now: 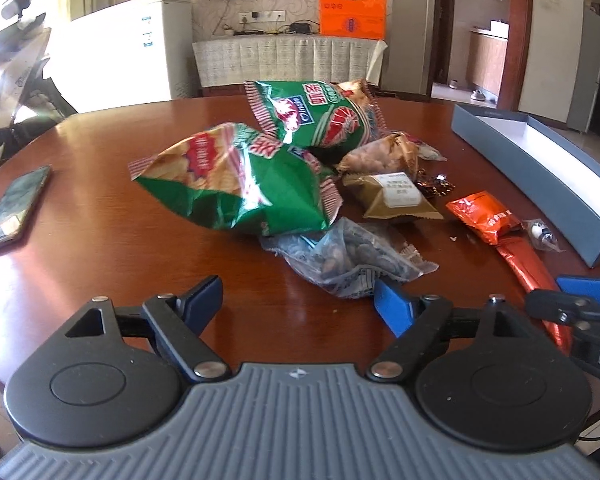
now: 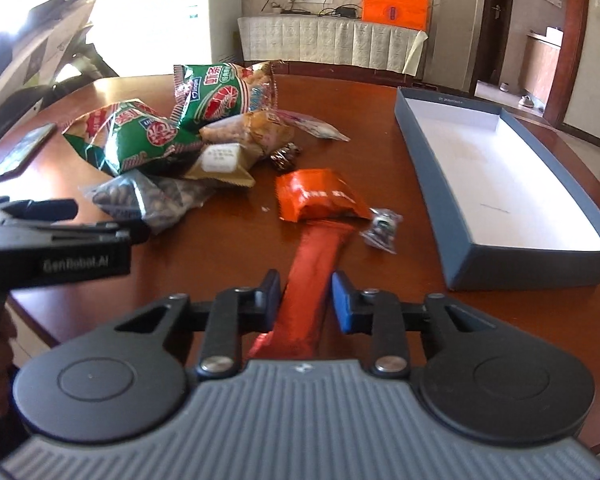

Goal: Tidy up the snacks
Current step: 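Close the right gripper on the end of the red-orange snack bar, then lift the red-orange bar with the right gripper toward the blue-grey box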

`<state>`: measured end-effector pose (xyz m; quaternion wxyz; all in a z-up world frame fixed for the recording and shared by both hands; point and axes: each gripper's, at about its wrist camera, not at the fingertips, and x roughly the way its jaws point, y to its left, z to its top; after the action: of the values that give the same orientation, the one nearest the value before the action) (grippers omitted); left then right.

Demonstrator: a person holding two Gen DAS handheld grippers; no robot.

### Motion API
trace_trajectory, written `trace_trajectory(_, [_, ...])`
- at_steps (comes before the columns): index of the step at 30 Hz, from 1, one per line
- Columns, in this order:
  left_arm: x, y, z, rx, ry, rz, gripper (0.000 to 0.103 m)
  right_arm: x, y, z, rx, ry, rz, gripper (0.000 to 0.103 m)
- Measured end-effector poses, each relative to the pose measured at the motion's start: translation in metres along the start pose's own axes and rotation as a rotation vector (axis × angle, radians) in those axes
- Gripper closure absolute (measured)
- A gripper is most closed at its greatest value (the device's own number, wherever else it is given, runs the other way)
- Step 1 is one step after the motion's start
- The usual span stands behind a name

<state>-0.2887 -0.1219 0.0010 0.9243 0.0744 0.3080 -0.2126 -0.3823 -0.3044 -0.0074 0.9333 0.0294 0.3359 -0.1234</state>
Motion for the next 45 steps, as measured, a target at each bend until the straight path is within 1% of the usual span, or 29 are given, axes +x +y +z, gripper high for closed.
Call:
trace_trajectory(2, [0.004, -0.002, 0.001, 0.001, 0.015, -0.009, 0.012, -0.002, -0.003, -0.002, 0.011, 0.0, 0.011, 0.072])
trace_trajectory(4, [0.006, -0.004, 0.001, 0.004, 0.012, -0.008, 0.011, -0.002, -0.006, -0.002, 0.039, 0.001, 0.016, 0.072])
trace_trajectory(7, [0.009, -0.008, 0.002, 0.014, 0.007, -0.016, 0.011, 0.0, -0.003, -0.001, 0.031, 0.002, 0.018, 0.07])
trace_trajectory(8, [0.009, -0.009, 0.002, 0.02, 0.005, -0.027, 0.015, 0.001, -0.002, -0.001, 0.017, 0.004, 0.026, 0.071])
trace_trajectory(9, [0.009, -0.01, 0.002, 0.024, 0.002, -0.047, 0.022, 0.001, -0.001, 0.0, 0.004, 0.005, 0.031, 0.071])
trace_trajectory(10, [0.009, -0.011, 0.002, 0.031, -0.003, -0.059, 0.026, 0.001, 0.001, -0.001, -0.01, 0.005, 0.036, 0.074])
trace_trajectory(11, [0.008, -0.014, 0.002, 0.046, -0.01, -0.073, 0.037, 0.0, 0.001, -0.001, -0.014, 0.006, 0.046, 0.077])
trace_trajectory(12, [0.007, -0.016, 0.002, 0.055, -0.014, -0.085, 0.047, 0.0, 0.002, -0.001, -0.016, 0.007, 0.055, 0.078])
trace_trajectory(13, [0.006, -0.019, 0.001, 0.065, -0.018, -0.09, 0.049, -0.001, 0.002, -0.001, -0.02, 0.006, 0.057, 0.078])
trace_trajectory(15, [0.005, -0.022, 0.0, 0.075, -0.021, -0.097, 0.06, -0.002, 0.004, -0.003, -0.028, 0.004, 0.065, 0.078])
trace_trajectory(16, [0.004, -0.023, 0.0, 0.077, -0.02, -0.104, 0.063, -0.003, 0.005, -0.003, -0.032, 0.004, 0.07, 0.078])
trace_trajectory(17, [0.003, -0.023, 0.0, 0.077, -0.019, -0.106, 0.068, -0.004, 0.005, -0.004, -0.039, 0.004, 0.07, 0.078])
trace_trajectory(18, [0.002, -0.022, -0.001, 0.078, -0.02, -0.106, 0.087, -0.005, 0.006, -0.005, -0.046, 0.001, 0.071, 0.078])
trace_trajectory(19, [0.002, -0.023, -0.001, 0.084, -0.019, -0.096, 0.093, -0.007, 0.007, -0.006, -0.051, -0.005, 0.073, 0.079])
trace_trajectory(21, [0.003, -0.022, -0.001, 0.082, -0.021, -0.079, 0.094, -0.011, 0.008, -0.007, -0.06, -0.018, 0.077, 0.079])
trace_trajectory(24, [0.001, -0.021, -0.002, 0.082, -0.022, -0.076, 0.096, -0.015, 0.007, -0.008, -0.066, -0.025, 0.074, 0.079])
trace_trajectory(30, [-0.002, -0.018, -0.003, 0.069, -0.022, -0.081, 0.099, -0.027, 0.004, -0.007, -0.062, -0.068, 0.087, 0.079])
trace_trajectory(34, [-0.004, -0.019, -0.002, 0.061, -0.027, -0.092, 0.099, -0.033, 0.001, -0.005, -0.06, -0.095, 0.087, 0.079])
trace_trajectory(38, [-0.007, -0.021, -0.002, 0.057, -0.03, -0.106, 0.099, -0.034, 0.0, -0.004, -0.055, -0.102, 0.092, 0.079])
trace_trajectory(45, [-0.014, -0.025, 0.0, 0.044, -0.067, -0.145, 0.099, -0.036, -0.002, -0.003, -0.049, -0.113, 0.097, 0.079])
